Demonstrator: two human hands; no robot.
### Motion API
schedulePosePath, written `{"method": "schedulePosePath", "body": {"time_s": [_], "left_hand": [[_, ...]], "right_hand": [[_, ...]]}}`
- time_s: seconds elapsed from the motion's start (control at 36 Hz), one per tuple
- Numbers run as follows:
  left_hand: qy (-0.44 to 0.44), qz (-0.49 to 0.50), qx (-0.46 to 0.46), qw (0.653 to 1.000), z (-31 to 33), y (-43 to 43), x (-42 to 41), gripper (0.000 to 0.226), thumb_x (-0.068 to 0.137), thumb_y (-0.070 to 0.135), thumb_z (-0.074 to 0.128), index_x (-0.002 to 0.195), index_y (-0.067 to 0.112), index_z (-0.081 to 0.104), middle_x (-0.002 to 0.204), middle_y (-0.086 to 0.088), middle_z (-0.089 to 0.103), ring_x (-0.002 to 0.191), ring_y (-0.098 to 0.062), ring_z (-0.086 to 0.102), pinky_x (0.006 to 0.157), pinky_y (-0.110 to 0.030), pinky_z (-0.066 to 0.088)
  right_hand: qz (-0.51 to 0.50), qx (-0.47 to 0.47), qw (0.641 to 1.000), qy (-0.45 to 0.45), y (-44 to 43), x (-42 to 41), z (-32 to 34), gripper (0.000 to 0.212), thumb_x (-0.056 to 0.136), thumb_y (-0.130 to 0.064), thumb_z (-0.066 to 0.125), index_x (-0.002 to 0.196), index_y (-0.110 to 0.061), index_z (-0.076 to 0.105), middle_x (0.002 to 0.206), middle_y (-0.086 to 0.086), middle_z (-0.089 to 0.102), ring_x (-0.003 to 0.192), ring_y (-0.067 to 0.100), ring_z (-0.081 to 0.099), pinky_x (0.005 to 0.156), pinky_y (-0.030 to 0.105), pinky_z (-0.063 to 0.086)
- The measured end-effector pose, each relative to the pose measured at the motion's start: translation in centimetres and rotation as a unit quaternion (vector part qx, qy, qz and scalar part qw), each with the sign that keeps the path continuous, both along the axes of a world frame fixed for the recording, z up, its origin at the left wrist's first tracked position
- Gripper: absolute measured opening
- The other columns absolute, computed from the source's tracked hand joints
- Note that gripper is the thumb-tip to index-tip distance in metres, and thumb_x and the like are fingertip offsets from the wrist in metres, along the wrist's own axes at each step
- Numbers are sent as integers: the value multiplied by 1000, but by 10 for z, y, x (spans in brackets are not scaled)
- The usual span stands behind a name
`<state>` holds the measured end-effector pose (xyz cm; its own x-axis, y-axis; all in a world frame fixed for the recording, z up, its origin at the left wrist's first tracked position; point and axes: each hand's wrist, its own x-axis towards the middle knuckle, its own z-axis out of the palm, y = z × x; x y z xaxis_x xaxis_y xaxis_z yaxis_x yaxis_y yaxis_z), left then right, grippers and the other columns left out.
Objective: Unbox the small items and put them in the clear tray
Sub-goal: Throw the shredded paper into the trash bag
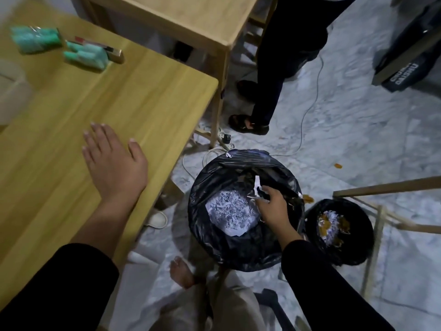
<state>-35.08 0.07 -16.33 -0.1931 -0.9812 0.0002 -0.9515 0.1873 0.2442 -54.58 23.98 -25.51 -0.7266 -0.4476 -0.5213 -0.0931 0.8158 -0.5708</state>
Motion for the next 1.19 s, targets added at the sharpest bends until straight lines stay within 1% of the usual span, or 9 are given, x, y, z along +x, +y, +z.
{"method": "schedulePosePath", "body": {"time_s": [0.25, 0.39, 0.53, 0.61, 0.69, 0.75, 0.86, 0.97, 1.19], "left_hand": [[16, -2, 2, 1000, 0, 0, 2, 60, 96, 29, 33, 145, -2, 19, 156, -17, 14, 145, -32, 9, 118, -44, 7], [25, -9, 4, 1000, 0, -1, 5, 60, 96, 30, 34, 145, -2, 20, 155, -18, 15, 144, -32, 10, 117, -43, 7], [28, -21, 16, 999, 0, -1, 8, 61, 97, 33, 32, 146, -2, 18, 156, -17, 13, 145, -31, 8, 117, -42, 6], [30, -31, 19, 999, 1, -1, 11, 61, 97, 34, 33, 145, -2, 19, 156, -17, 13, 145, -31, 8, 117, -42, 6], [33, -47, 28, 998, 2, -1, 15, 62, 98, 35, 32, 146, -1, 18, 156, -17, 12, 145, -31, 7, 117, -41, 5], [33, -56, 34, 997, 3, -1, 18, 63, 98, 37, 31, 146, -1, 16, 157, -17, 10, 145, -31, 5, 118, -41, 4], [31, -78, 52, 995, 8, -3, 26, 65, 98, 40, 29, 147, 1, 13, 157, -15, 6, 146, -29, 2, 118, -39, 3], [32, -96, 78, 992, 14, -5, 32, 66, 97, 42, 30, 148, 3, 12, 158, -13, 4, 146, -26, 0, 119, -39, 4], [38, -85, 127, 988, 55, -10, 57, 61, 98, 37, 32, 147, 3, 19, 157, -13, 14, 144, -24, 14, 116, -35, 15]], "right_hand": [[84, 40, 995, 21, -11, 0, 5, 48, 91, -16, 55, 136, -4, 43, 147, 18, 34, 138, 26, 30, 107, 27, 27], [41, 28, 997, 64, -11, 1, 8, 34, 82, -12, 67, 113, -1, 58, 115, 19, 56, 98, 31, 57, 82, 28, 41], [-3, 2, 998, 69, -12, 3, 18, 24, 73, -3, 74, 85, -4, 54, 74, 10, 54, 65, 23, 50, 53, 27, 37], [-11, -10, 996, 83, -14, 5, 24, 28, 70, -5, 76, 78, -6, 49, 64, 6, 48, 57, 20, 43, 50, 23, 33], [1, 4, 995, 97, -16, 8, 29, 31, 70, -18, 79, 79, -8, 50, 80, 12, 54, 66, 22, 48, 53, 26, 35], [20, 26, 994, 106, -16, 10, 32, 33, 71, -28, 78, 84, -11, 53, 92, 13, 56, 79, 27, 54, 65, 33, 44], [73, 83, 988, 104, -18, 14, 45, 50, 74, -42, 73, 113, -14, 59, 115, 10, 57, 104, 29, 57, 89, 40, 48], [95, 84, 988, 83, -22, 17, 60, 56, 81, -37, 67, 128, -9, 52, 130, 13, 51, 116, 30, 52, 95, 38, 44], [175, 13, 977, 122, -71, 38, 115, 46, 85, -26, 61, 127, -8, 52, 129, 14, 55, 118, 29, 51, 98, 37, 43]]}}
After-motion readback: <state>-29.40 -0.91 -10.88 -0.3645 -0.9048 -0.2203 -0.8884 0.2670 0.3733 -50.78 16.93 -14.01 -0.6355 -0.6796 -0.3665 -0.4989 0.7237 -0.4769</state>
